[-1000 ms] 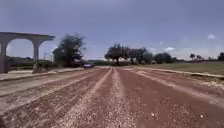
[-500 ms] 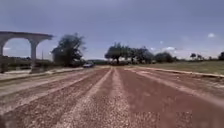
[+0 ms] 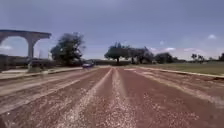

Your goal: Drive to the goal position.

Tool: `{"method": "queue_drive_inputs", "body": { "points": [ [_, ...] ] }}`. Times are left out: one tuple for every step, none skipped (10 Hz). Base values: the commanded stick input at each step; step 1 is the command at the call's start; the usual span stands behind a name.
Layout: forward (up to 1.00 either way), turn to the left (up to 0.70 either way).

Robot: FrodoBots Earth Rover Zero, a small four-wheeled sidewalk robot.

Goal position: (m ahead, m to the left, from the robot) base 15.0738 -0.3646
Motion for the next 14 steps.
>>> {"method": "queue_drive_inputs", "body": {
  "points": [
    [1.0,0.0],
    [1.0,0.0],
    [1.0,0.0],
    [1.0,0.0],
    [1.0,0.0],
    [1.0,0.0],
    [1.0,0.0],
    [1.0,0.0],
    [1.0,0.0],
    [1.0,0.0],
    [1.0,0.0],
    [1.0,0.0],
    [1.0,0.0],
    [1.0,0.0]
  ]
}}
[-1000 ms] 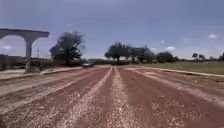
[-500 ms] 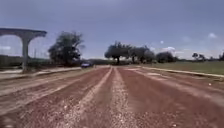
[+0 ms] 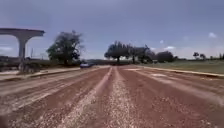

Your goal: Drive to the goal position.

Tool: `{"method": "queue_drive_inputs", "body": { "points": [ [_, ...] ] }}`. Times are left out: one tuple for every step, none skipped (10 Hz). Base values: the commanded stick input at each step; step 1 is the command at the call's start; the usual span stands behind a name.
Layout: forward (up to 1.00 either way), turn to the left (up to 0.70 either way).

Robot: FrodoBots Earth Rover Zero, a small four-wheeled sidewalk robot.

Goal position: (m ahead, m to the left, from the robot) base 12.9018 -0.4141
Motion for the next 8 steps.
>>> {"method": "queue_drive_inputs", "body": {
  "points": [
    [1.0,0.0],
    [1.0,0.0],
    [1.0,0.0],
    [1.0,0.0],
    [1.0,0.0],
    [1.0,0.0],
    [1.0,0.0],
    [1.0,0.0]
  ]
}}
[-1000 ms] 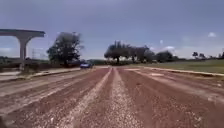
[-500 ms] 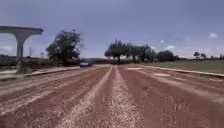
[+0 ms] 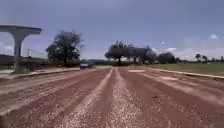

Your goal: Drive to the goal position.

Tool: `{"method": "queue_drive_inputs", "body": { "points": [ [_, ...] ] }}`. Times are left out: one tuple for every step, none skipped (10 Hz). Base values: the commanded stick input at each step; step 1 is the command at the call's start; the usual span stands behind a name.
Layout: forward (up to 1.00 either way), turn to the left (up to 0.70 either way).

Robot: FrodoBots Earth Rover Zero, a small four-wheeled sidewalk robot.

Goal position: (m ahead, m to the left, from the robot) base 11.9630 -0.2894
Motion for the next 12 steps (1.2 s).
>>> {"method": "queue_drive_inputs", "body": {
  "points": [
    [1.0,0.0],
    [1.0,0.0],
    [1.0,0.0],
    [1.0,0.0],
    [1.0,0.0],
    [1.0,0.0],
    [1.0,0.0],
    [1.0,0.0],
    [1.0,0.0],
    [1.0,0.0],
    [1.0,0.0],
    [1.0,0.0]
  ]
}}
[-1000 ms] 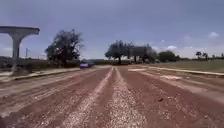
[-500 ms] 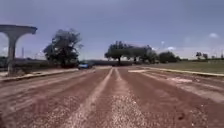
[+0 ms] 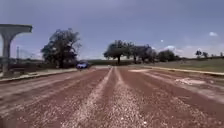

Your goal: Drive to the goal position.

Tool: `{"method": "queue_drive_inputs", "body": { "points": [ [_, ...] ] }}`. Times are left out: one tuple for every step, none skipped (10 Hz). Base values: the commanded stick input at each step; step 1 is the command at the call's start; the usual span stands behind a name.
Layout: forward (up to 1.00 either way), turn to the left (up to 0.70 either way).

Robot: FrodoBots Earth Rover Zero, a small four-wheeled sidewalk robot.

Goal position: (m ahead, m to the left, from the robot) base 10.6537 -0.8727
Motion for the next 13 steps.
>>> {"method": "queue_drive_inputs", "body": {
  "points": [
    [1.0,0.0],
    [1.0,0.0],
    [1.0,0.0],
    [1.0,0.0],
    [1.0,0.0],
    [1.0,0.0],
    [1.0,0.0],
    [1.0,0.0],
    [1.0,0.0],
    [1.0,0.0],
    [1.0,0.0],
    [1.0,0.0],
    [1.0,0.0]
  ]
}}
